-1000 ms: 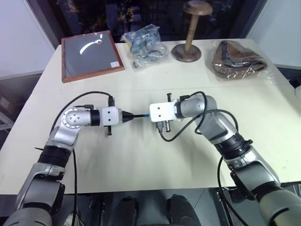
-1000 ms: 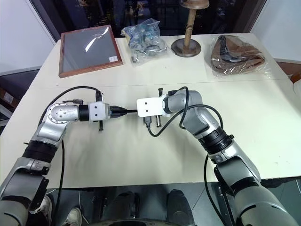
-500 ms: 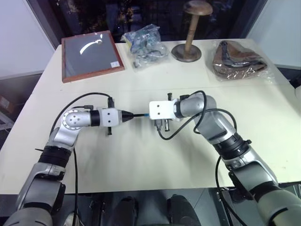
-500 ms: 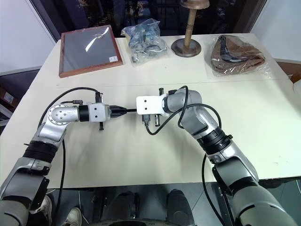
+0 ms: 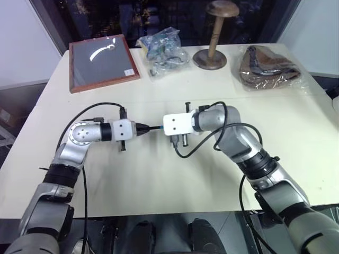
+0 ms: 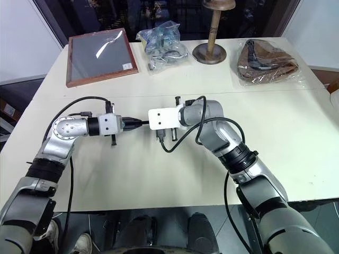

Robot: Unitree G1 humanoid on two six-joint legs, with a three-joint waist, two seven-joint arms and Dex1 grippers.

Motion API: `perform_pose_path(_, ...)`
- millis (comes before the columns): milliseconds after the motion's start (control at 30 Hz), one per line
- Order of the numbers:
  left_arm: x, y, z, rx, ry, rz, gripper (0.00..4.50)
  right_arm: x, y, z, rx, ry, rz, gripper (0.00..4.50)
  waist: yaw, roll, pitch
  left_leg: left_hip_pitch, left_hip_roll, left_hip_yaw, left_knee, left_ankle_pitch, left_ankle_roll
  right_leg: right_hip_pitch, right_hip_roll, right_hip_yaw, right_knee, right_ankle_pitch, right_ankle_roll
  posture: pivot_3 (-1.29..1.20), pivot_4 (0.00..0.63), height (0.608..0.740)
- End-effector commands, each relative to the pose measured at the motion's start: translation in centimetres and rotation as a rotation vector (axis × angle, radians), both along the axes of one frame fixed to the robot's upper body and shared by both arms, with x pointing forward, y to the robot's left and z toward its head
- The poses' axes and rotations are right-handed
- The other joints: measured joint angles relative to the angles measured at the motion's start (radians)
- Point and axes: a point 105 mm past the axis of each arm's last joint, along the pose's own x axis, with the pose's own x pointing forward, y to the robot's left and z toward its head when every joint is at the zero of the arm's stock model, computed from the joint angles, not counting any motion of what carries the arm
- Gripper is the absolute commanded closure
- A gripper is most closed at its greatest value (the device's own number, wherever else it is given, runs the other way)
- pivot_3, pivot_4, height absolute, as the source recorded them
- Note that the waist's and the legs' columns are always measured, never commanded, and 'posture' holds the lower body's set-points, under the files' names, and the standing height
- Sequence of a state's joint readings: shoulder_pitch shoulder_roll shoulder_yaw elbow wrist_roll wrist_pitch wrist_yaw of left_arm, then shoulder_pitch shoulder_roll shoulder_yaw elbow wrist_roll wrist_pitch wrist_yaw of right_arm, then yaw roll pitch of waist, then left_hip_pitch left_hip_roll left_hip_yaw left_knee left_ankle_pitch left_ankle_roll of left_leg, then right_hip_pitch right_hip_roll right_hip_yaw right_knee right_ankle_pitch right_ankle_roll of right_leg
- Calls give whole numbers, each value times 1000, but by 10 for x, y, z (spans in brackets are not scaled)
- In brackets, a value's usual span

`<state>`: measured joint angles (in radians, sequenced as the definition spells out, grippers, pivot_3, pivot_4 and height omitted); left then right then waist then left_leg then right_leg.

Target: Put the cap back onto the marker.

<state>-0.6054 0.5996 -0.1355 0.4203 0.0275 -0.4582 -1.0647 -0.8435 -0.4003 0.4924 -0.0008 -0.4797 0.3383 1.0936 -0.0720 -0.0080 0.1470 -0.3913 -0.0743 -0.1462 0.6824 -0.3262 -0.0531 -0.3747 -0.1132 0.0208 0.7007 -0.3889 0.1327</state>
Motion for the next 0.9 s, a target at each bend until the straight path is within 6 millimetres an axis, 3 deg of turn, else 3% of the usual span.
perform_pose_path(33, 1, -19, 34, -84, -113, -57, 4500, -33, 48, 13, 43, -49, 222, 4366, 0, 0, 0, 0, 0, 0, 0, 0, 0, 0, 0, 0, 0, 0, 0, 0, 150, 740)
perform_pose_path(633, -3, -16, 32, -109, -82, -28, 4500, -16, 18, 10, 46, -40, 129, 4366, 0, 0, 0, 0, 0, 0, 0, 0, 0, 0, 0, 0, 0, 0, 0, 0, 150, 740)
perform_pose_path(733, -4, -14, 31, -108, -81, -17, 4500, -13, 13, 11, 46, -47, 117, 3241, 0, 0, 0, 0, 0, 0, 0, 0, 0, 0, 0, 0, 0, 0, 0, 0, 150, 740)
perform_pose_path(900, -7, -3, 32, -127, -66, 37, 4500, -10, -4, 12, 30, -23, 84, 689, 1, 0, 0, 0, 0, 0, 0, 0, 0, 0, 0, 0, 0, 0, 0, 0, 150, 740)
